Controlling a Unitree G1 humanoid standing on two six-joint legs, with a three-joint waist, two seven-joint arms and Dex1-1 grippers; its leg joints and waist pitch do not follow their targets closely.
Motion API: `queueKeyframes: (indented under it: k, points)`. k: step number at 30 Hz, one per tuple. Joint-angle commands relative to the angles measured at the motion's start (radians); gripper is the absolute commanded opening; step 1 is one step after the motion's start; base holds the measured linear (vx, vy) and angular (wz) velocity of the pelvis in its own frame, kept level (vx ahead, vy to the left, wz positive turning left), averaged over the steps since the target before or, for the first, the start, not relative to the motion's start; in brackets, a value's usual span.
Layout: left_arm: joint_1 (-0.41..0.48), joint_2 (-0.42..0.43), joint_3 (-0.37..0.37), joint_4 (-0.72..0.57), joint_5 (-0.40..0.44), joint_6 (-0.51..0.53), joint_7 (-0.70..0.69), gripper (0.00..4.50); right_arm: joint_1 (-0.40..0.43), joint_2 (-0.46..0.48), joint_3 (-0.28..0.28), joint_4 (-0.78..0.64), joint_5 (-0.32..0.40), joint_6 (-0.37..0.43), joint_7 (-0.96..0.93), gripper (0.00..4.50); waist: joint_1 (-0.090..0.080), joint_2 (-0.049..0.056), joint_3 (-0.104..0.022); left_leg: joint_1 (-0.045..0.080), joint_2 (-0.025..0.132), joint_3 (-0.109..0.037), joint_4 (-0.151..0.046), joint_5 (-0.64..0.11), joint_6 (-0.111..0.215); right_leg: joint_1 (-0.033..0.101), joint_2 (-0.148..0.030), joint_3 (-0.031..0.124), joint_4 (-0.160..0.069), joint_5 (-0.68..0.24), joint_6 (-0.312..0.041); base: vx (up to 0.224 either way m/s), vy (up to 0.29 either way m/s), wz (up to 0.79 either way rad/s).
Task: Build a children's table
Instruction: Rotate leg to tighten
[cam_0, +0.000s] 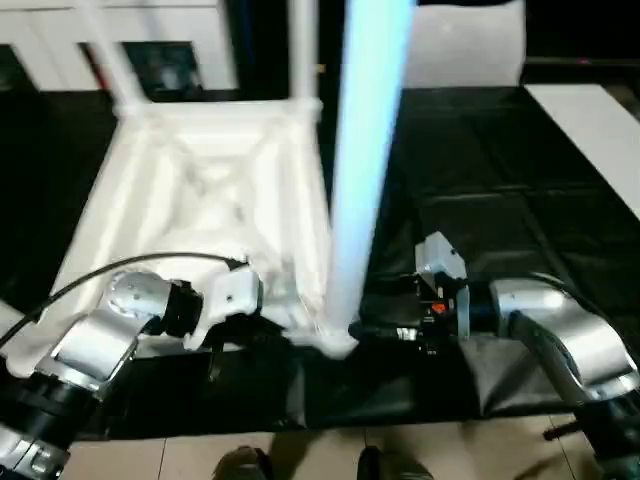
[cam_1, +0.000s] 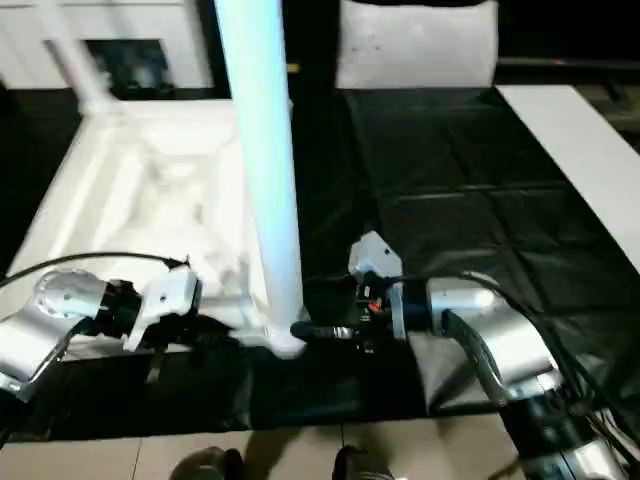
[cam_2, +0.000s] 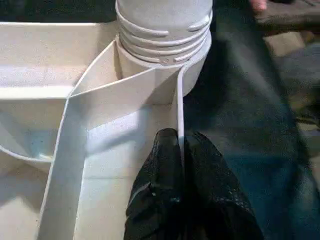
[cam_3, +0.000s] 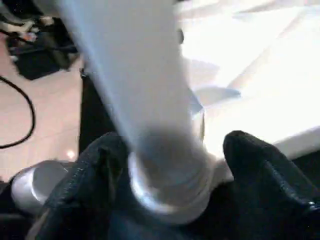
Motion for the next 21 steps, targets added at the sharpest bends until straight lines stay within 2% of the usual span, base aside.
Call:
queueKeyframes:
  k: [1,4,6,7,8,11,14,21]
  points:
    - [-0.019,-0.008,-0.042,-0.016,-0.01,-0.033,-0.068,0.0,-0.015,-0.002,0.01,0.023,0.004,-0.011,0.025,3.09,-0.005,0.001,-0.078,0.022,0.042,-0.012,-0.068,-0.19,0.037,0.044,-0.068,0.042,-0.051,-0.261,-0.236,0.0,0.0,0.0]
    - [-0.039,-0.012,-0.053,0.003,0.003,-0.052,-0.085,0.0,-0.049,0.001,0.031,0.066,0.0,-0.029,0.073,2.9,-0.003,0.0,-0.076,0.023,0.039,-0.012,-0.068,-0.216,0.026,0.042,-0.068,0.041,-0.054,-0.303,-0.23,0.0,0.0,0.0]
    - [-0.05,-0.017,-0.056,0.018,0.012,-0.061,-0.091,0.0,-0.062,0.001,0.041,0.075,0.005,-0.023,0.103,2.7,-0.001,-0.004,-0.072,0.022,0.039,-0.014,-0.068,-0.247,0.012,0.041,-0.072,0.045,-0.058,-0.367,-0.211,0.0,0.0,0.0]
    - [-0.055,-0.018,-0.056,0.024,0.015,-0.065,-0.093,0.0,-0.068,0.001,0.046,0.079,0.006,-0.021,0.114,2.66,-0.002,-0.01,-0.069,0.022,0.039,-0.014,-0.069,-0.251,0.011,0.039,-0.072,0.045,-0.06,-0.385,-0.204,0.0,0.0,0.0]
    - [-0.061,-0.02,-0.056,0.038,0.022,-0.073,-0.097,0.0,-0.078,0.002,0.053,0.087,0.005,-0.021,0.132,2.66,0.0,-0.005,-0.071,0.023,0.039,-0.015,-0.068,-0.248,0.009,0.038,-0.073,0.045,-0.061,-0.402,-0.196,0.0,0.0,0.0]
    - [-0.065,-0.02,-0.056,0.05,0.028,-0.084,-0.104,0.0,-0.089,0.009,0.058,0.102,0.007,-0.019,0.152,2.34,0.001,-0.006,-0.071,0.024,0.04,-0.016,-0.069,-0.246,0.008,0.038,-0.072,0.045,-0.061,-0.401,-0.193,0.0,0.0,0.0]
    - [-0.065,-0.018,-0.059,0.053,0.031,-0.086,-0.109,0.0,-0.098,0.012,0.069,0.121,0.004,-0.024,0.168,2.05,0.0,-0.005,-0.071,0.022,0.04,-0.016,-0.07,-0.245,0.01,0.038,-0.071,0.044,-0.058,-0.379,-0.204,0.0,0.0,0.0]
    - [-0.066,-0.037,-0.042,0.059,0.012,-0.043,-0.097,0.0,-0.098,0.02,0.079,0.14,-0.007,-0.025,0.182,1.91,-0.001,-0.005,-0.067,0.02,0.04,-0.016,-0.071,-0.252,0.011,0.039,-0.071,0.044,-0.059,-0.392,-0.205,0.0,0.0,0.0]
